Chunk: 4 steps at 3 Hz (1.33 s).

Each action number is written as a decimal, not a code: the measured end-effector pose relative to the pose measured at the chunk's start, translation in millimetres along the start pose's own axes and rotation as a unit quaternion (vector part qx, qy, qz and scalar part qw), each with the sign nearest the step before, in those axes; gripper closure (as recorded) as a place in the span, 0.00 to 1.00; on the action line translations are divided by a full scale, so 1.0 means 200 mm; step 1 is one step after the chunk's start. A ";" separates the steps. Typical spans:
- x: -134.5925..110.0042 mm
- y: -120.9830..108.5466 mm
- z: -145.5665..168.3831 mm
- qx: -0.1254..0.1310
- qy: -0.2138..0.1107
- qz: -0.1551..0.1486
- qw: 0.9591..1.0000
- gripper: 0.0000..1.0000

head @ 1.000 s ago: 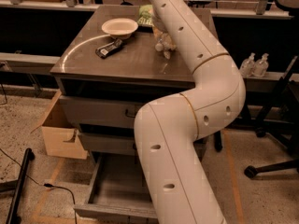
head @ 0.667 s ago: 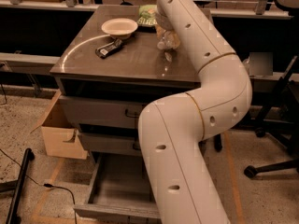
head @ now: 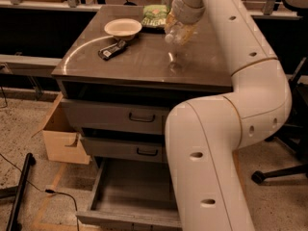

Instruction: Place water bottle into bottom drawer

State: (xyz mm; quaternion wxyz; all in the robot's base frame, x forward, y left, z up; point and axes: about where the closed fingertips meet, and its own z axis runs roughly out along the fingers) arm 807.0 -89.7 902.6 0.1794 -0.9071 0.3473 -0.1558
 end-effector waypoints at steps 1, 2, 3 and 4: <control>-0.13 -0.04 -0.06 0.038 -0.058 -0.049 0.996 1.00; -0.21 -0.06 -0.18 0.081 -0.093 -0.112 0.986 1.00; -0.22 -0.10 -0.15 0.094 -0.090 -0.132 0.983 1.00; -0.24 -0.13 -0.15 0.098 -0.092 -0.141 0.981 1.00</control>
Offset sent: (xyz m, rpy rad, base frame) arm -0.0992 0.0258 0.0527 0.1640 -0.0625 0.5822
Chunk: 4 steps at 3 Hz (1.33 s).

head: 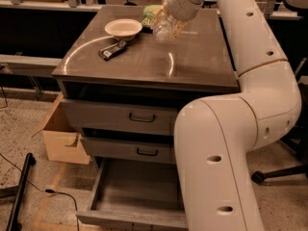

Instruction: Place water bottle into bottom drawer

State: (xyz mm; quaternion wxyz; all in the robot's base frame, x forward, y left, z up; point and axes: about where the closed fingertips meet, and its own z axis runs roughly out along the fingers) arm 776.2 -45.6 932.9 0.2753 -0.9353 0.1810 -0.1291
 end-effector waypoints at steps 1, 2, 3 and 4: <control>-0.13 -0.07 -0.08 -0.005 -0.022 -0.004 1.000 1.00; -0.28 -0.19 -0.40 0.055 -0.007 0.000 0.998 1.00; -0.41 -0.25 -0.75 0.126 0.035 0.002 0.991 1.00; -0.67 -0.26 -0.91 0.161 0.036 0.004 0.986 1.00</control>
Offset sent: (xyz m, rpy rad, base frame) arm -0.2274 0.0715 -0.0440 0.1356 0.1535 0.0792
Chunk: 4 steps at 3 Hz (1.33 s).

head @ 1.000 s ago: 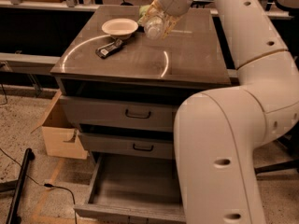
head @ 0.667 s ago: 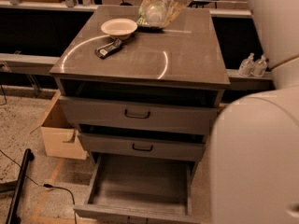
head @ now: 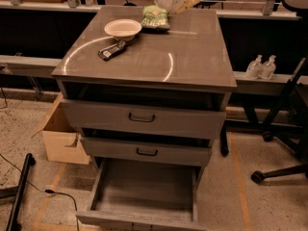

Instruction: Place water bottle into bottom drawer

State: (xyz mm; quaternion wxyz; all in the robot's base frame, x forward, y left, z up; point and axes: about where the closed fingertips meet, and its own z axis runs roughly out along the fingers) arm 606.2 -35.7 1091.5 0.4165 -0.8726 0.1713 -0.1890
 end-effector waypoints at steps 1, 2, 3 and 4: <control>-0.30 0.12 0.08 -0.023 -0.042 0.013 0.999 1.00; -0.57 0.34 0.26 -0.079 -0.089 0.008 0.993 1.00; -0.66 0.45 0.33 -0.104 -0.108 0.012 0.989 1.00; -0.66 0.45 0.33 -0.104 -0.108 0.012 0.989 1.00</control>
Offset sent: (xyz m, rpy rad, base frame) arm -0.1345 0.0693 -0.2082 -0.2453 0.3601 0.1792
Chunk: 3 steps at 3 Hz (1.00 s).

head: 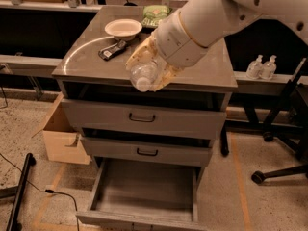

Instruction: Place water bottle into bottom drawer

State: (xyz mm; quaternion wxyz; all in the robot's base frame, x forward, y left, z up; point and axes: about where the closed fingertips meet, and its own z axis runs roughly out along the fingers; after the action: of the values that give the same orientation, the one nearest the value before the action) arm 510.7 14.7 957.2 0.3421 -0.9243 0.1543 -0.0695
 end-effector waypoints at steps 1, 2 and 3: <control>-0.08 0.10 0.08 0.008 -0.010 0.022 1.000 1.00; -0.26 0.28 0.24 0.042 -0.039 0.051 0.997 1.00; -0.44 0.48 0.41 0.053 -0.068 0.074 0.994 1.00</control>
Offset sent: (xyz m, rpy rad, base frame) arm -0.1137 0.0022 -0.1762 0.2132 0.2162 -0.0094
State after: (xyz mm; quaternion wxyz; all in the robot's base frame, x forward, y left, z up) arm 423.6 25.5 829.2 0.4046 -0.8935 0.1947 0.0109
